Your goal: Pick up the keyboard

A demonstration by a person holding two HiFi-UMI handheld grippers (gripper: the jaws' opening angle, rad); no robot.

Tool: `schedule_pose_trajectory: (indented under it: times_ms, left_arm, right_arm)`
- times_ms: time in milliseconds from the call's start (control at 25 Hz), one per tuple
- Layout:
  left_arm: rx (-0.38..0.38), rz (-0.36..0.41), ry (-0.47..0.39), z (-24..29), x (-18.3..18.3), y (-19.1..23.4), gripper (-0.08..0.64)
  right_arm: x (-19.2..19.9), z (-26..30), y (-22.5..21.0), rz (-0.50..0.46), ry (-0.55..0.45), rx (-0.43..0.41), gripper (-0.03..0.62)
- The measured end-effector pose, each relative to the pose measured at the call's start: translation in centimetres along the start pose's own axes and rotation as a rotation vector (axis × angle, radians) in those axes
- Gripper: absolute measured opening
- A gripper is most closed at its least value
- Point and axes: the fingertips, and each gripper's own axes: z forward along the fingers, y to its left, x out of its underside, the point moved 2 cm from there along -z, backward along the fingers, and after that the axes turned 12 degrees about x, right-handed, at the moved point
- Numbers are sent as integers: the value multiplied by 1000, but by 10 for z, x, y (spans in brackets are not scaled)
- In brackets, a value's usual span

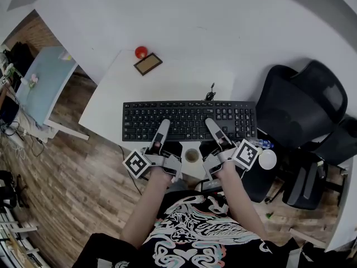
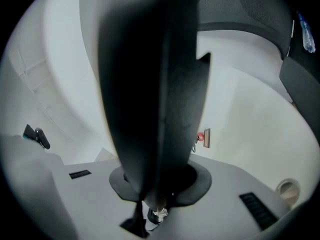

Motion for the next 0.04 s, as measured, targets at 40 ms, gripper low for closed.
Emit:
schedule_pose_trajectory:
  times_ms: [40]
  left_arm:
    - [0,1,2,0,0,0,80]
  right_arm:
    - [0,0,0,1,-1,-1,89]
